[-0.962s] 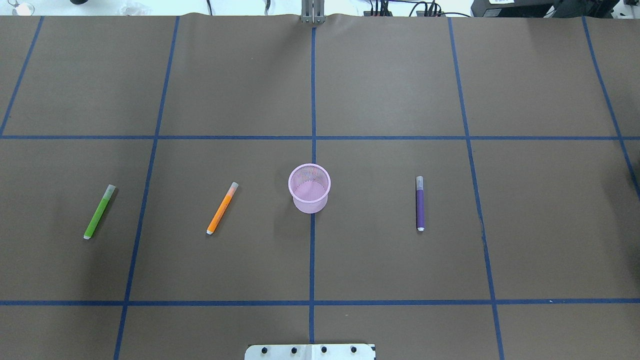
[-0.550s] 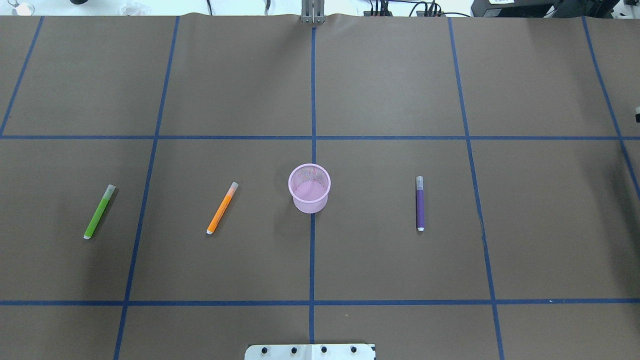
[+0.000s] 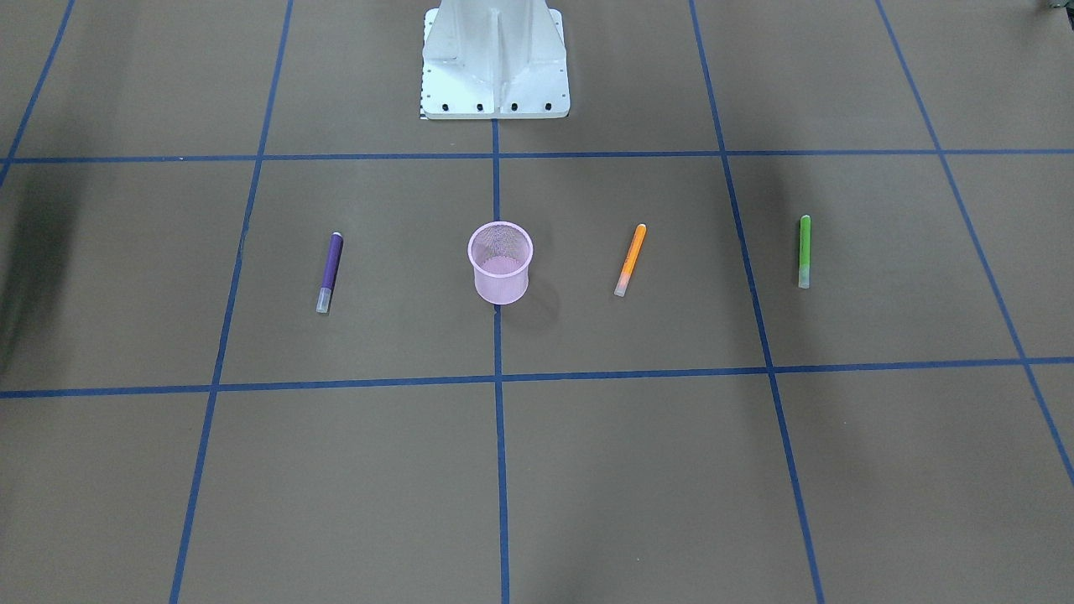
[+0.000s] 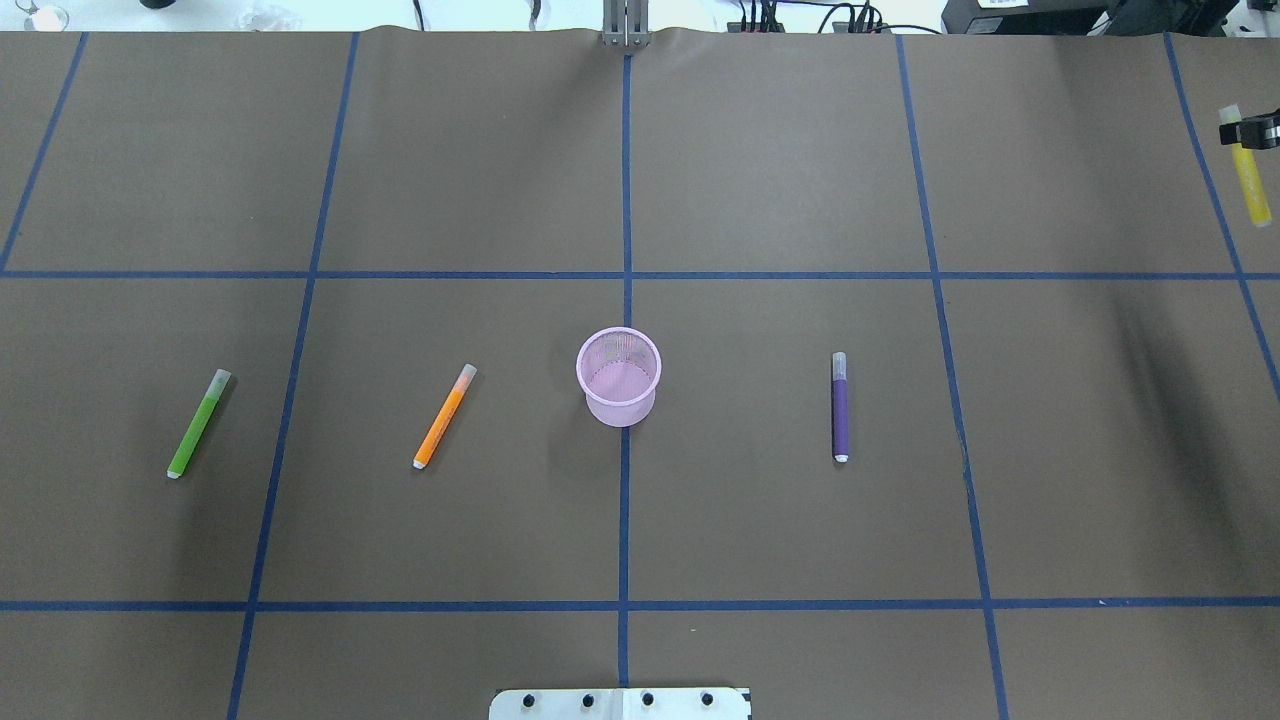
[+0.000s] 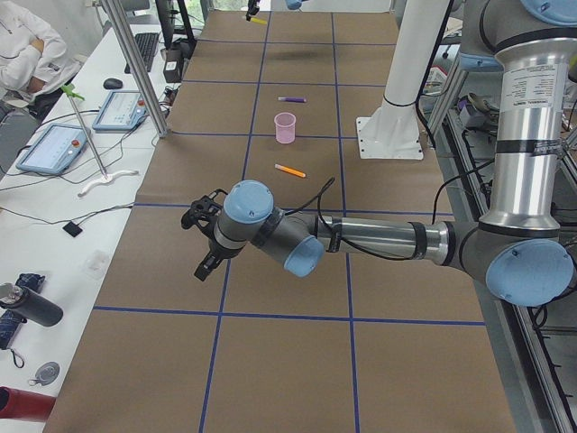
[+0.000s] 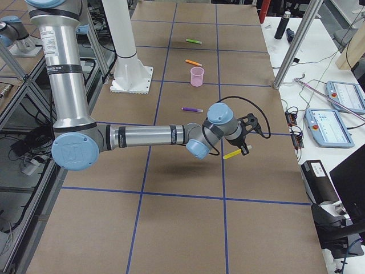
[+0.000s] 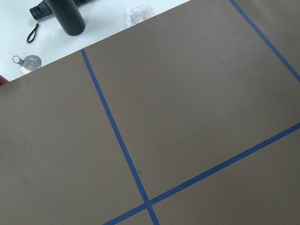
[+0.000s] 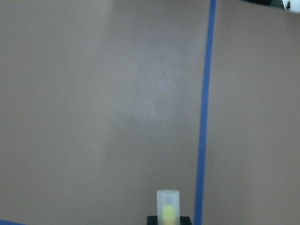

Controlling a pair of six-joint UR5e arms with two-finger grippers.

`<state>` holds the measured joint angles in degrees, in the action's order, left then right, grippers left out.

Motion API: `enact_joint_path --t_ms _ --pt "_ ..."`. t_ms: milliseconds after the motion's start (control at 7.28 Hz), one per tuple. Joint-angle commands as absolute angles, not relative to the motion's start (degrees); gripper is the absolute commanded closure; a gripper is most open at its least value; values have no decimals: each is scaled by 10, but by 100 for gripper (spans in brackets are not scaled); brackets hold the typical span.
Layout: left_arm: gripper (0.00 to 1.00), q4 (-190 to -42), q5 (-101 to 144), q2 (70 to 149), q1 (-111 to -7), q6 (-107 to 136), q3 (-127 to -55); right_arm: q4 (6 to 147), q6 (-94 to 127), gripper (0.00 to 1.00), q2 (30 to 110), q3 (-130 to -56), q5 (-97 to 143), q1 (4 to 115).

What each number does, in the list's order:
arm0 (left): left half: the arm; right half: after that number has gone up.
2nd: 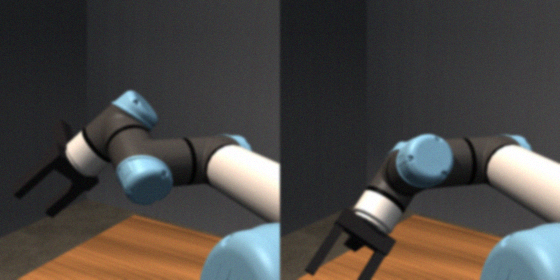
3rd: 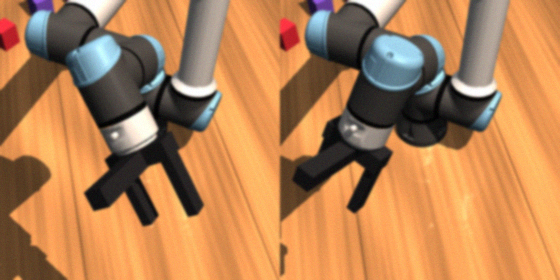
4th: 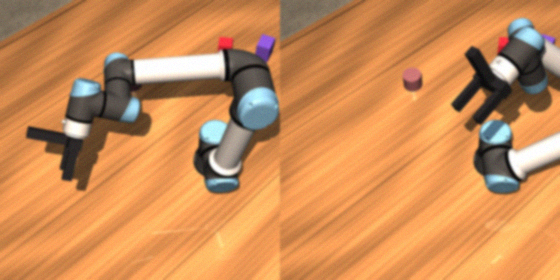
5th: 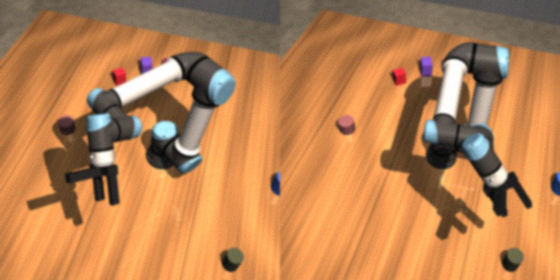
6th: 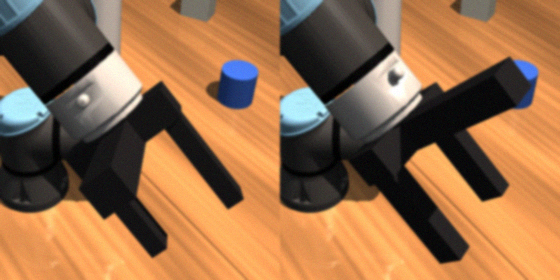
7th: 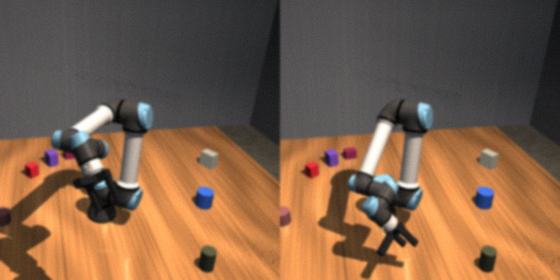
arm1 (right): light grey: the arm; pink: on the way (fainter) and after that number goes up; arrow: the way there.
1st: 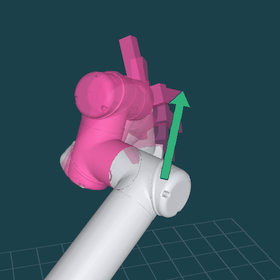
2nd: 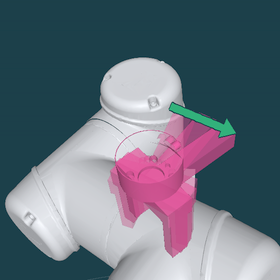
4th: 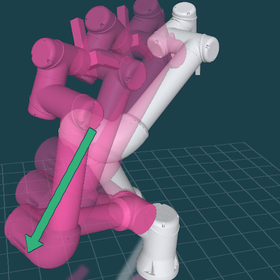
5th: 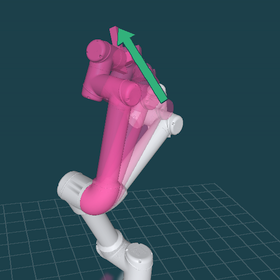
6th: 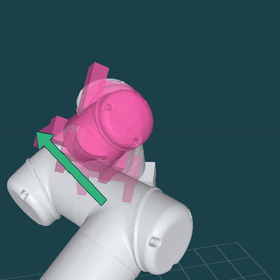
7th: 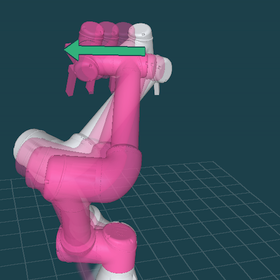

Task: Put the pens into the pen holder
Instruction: 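Carry the yellow highlighter with the right gripper over the lavender cup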

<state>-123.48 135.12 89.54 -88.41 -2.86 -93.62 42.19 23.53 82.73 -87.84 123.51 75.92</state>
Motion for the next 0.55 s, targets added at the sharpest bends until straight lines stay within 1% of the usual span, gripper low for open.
enact_joint_path --t_ms 0,137,412 --pt "0 -1244 1352 900 -853 -26 -939 422 292 100 824 -965 1233 712" --pt "0 -1251 1352 902 -853 -6 -941 423 377 100 807 -1011 1179 662" --pt "0 -1280 1350 916 -819 55 -940 423 415 100 789 -1061 1056 557"
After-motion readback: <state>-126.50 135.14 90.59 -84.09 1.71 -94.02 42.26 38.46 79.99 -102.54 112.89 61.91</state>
